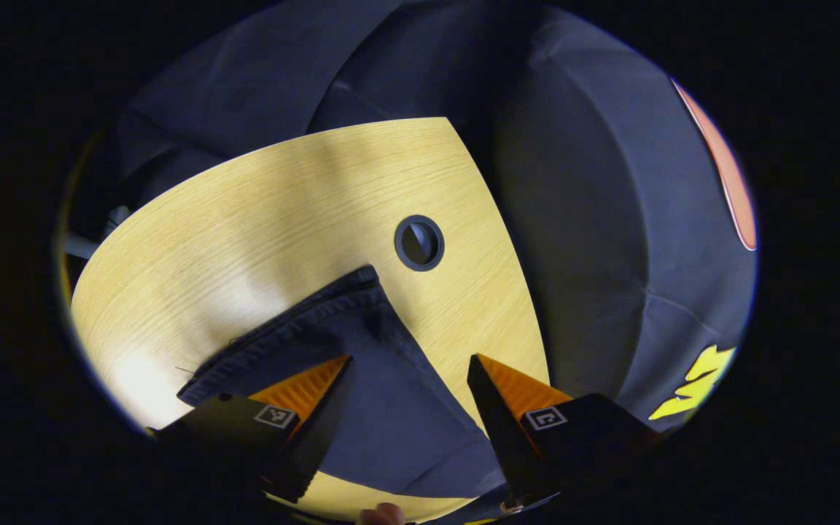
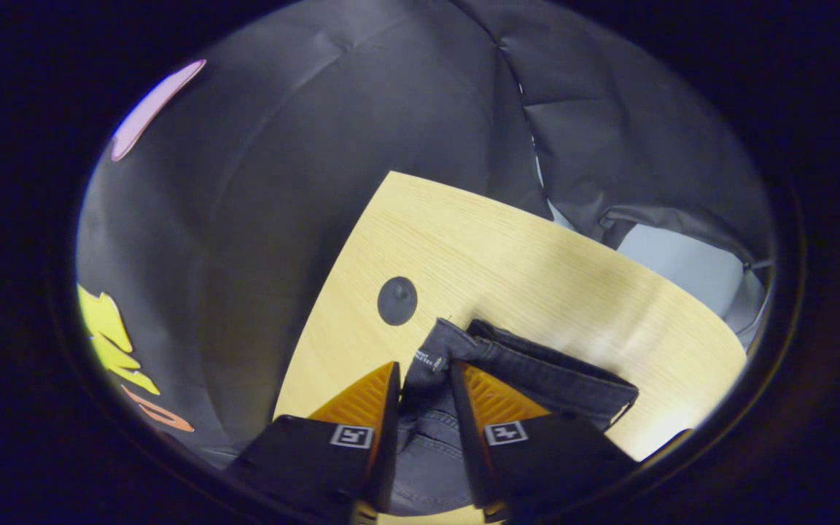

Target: Grasp the waist and the cuffs of the jeans and fold them to make the two legs overlap; first hold the waist and fold one-third of the jeans toward the cuffs, then hold the cuffs and fold the remaining one-third in the same direction to finish folding.

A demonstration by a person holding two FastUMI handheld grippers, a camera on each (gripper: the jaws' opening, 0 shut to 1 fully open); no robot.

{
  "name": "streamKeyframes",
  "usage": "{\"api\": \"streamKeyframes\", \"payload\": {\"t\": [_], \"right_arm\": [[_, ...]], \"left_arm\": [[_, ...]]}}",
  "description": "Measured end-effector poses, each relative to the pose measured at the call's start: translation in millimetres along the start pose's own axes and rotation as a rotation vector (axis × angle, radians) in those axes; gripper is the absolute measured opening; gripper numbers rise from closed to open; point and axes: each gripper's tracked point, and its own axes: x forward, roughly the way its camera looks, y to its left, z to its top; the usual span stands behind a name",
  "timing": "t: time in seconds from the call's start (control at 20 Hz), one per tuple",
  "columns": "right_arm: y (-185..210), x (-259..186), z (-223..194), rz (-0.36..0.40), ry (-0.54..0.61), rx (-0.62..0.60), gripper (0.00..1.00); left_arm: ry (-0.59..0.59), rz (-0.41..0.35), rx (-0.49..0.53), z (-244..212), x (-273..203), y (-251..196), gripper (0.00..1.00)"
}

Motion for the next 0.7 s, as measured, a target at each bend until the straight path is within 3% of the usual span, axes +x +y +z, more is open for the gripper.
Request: {"api": "streamKeyframes", "payload": {"t": [0.2,0.25,0.3,0.35,0.45,0.5,0.7], "right_arm": [[6.3,-23.7,-2.9,0.015,-0.038,-0.063,0.76],[6.0,-31.3,-5.5,0.013,-0.047,-0.092,0.67],[6.4,-40.8,-8.2,0.007,-0.058,-0.134,0.77],[6.4,-51.3,-11.7,0.004,-0.074,-0.186,0.92],[9.5,-81.4,-18.2,0.009,-0.116,-0.295,0.89],[12.7,-99.8,-21.4,0.02,-0.144,-0.34,0.97],[34.9,-178.9,-42.2,0.094,-0.279,-0.49,0.97]], "left_arm": [[-0.026,-0.036,0.057,-6.4,-19.2,-18.3,0.99],[-0.038,-0.036,0.093,-9.6,-30.1,-21.5,0.98],[-0.051,-0.035,0.138,-13.1,-41.4,-24.1,0.99],[-0.064,-0.044,0.189,-18.0,-53.3,-29.9,0.99],[-0.105,-0.065,0.287,-29.2,-81.2,-41.4,0.99],[-0.124,-0.083,0.331,-37.4,-97.2,-48.3,0.98],[-0.243,-0.144,0.487,-71.9,-155.0,-67.5,0.99]]}}
